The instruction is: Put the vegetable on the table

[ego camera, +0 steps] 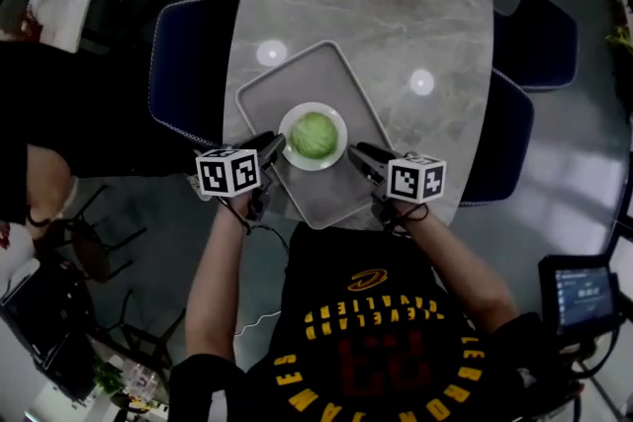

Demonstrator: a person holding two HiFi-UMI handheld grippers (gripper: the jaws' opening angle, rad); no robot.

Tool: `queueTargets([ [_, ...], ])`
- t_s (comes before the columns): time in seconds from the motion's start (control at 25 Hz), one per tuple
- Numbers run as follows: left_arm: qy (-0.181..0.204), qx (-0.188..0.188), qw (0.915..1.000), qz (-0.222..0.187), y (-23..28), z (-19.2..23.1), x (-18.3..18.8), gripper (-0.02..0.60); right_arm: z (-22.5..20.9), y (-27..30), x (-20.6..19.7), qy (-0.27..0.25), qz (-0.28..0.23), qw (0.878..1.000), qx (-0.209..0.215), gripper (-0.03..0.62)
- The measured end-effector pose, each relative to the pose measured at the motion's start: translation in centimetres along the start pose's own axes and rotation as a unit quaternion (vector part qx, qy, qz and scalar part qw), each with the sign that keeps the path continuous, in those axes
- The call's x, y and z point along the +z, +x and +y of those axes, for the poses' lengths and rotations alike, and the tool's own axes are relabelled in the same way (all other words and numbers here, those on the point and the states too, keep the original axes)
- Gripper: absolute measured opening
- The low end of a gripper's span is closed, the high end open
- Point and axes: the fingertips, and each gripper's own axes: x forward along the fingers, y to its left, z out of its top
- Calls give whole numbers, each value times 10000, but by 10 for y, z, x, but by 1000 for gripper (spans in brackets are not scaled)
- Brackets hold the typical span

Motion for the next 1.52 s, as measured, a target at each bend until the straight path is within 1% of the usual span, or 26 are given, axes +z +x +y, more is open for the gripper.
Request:
queueTargets([
  [0.08,-118,47,9998,121,14,7,2,121,-13,12,3,79,108,9999,-29,124],
  [0.2,-197,-1,9994,300,26,9,-3,121,-22,24,4,94,253,9996,-82,124],
  [0.36,-170,12,9992,375,23,8,-6,121,-23,30,-5,-3,427,9989,-203,124],
  [0.44,-179,-45,9990,416,23,5,-7,121,-24,31,-8,-26,480,9985,-248,124],
  [0.6,-118,4,9984,545,20,7,-10,120,-11,32,-6,57,463,9988,-131,124],
  [0.68,-98,-44,9980,623,20,6,-12,113,-9,32,-7,78,482,9987,-137,124],
  [0.76,0,-60,9970,770,22,3,-15,96,-7,32,-8,68,497,9986,-159,124],
  [0.88,303,182,9934,1094,26,3,-20,69,-9,32,-9,60,512,9984,-219,123],
  [0.96,356,245,9912,1252,27,2,-21,66,-9,32,-11,43,545,9982,-256,123],
  [1.0,311,229,9908,1299,26,2,-21,66,-8,32,-11,27,572,9980,-279,123],
  [1.04,244,195,9906,1334,26,3,-21,66,-8,33,-11,9,605,9976,-328,88],
  [1.12,107,123,9901,1391,24,4,-21,63,-10,34,-12,32,649,9969,-434,44],
  [1.24,-17,56,9893,1456,27,4,-20,60,-11,35,-7,170,585,9974,-383,41],
  [1.52,-323,-19,9891,1436,36,-11,-26,54,-25,21,-2,487,552,9966,-358,38],
])
